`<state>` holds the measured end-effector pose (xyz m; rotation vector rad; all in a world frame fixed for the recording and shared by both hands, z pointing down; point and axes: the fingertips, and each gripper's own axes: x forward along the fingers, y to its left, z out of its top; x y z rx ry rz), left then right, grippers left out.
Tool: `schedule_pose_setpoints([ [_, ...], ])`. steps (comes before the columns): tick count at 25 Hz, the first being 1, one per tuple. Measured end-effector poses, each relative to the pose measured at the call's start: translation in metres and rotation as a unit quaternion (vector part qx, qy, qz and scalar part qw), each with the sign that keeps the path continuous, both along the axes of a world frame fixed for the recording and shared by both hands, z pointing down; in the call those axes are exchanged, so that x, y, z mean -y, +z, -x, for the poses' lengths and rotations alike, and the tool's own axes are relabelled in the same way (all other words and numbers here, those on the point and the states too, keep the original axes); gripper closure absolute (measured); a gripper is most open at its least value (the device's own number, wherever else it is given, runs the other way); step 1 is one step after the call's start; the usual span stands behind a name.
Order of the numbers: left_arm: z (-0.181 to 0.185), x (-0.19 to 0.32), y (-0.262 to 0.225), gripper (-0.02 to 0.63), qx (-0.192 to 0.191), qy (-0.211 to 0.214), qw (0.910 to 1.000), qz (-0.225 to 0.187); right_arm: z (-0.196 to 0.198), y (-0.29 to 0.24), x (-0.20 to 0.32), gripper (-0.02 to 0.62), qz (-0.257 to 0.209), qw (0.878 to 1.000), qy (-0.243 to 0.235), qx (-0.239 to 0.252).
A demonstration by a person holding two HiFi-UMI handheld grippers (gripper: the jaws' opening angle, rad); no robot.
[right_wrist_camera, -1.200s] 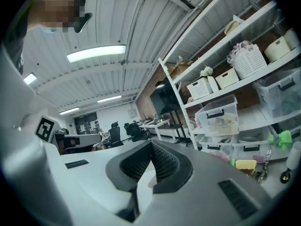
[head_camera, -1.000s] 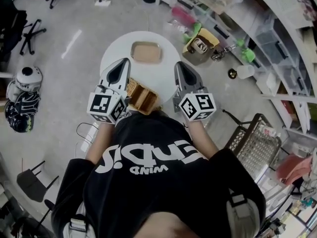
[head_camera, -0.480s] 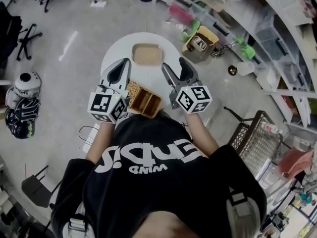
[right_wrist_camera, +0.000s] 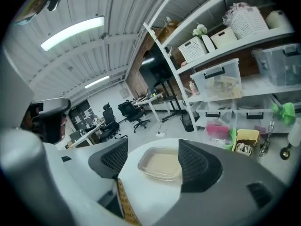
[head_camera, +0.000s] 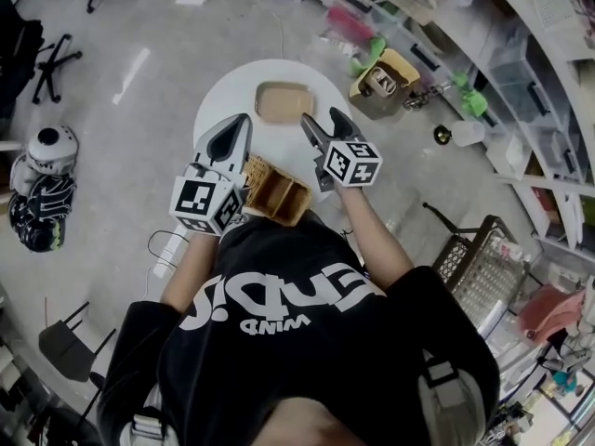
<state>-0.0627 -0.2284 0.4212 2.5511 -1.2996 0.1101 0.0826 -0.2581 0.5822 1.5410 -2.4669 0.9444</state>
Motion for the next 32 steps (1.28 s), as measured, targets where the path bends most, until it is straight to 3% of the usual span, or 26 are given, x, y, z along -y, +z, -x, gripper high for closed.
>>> schedule_pose_setpoints([
  [10,0.01,0.004,0.015,0.606,0.014,-0.008,0.9997,0.017,-0.003,0.093,0.031,0.276,0.086,0.996,0.014,-0.009],
  [16,0.021,0.004,0.023,0.606,0.018,-0.019,0.9994,0.022,0.003,0.12,0.036,0.278,0.109,0.994,-0.001,-0.005],
  [23,0.029,0.003,0.026,0.606,0.024,-0.028,0.9988,0.033,0.001,0.143,0.039,0.287,0.147,0.989,0.018,0.006],
  [32,0.039,0.004,0.032,0.606,0.03,-0.029,0.9985,0.035,0.014,0.147,0.04,0.382,0.164,0.986,0.0,0.038],
])
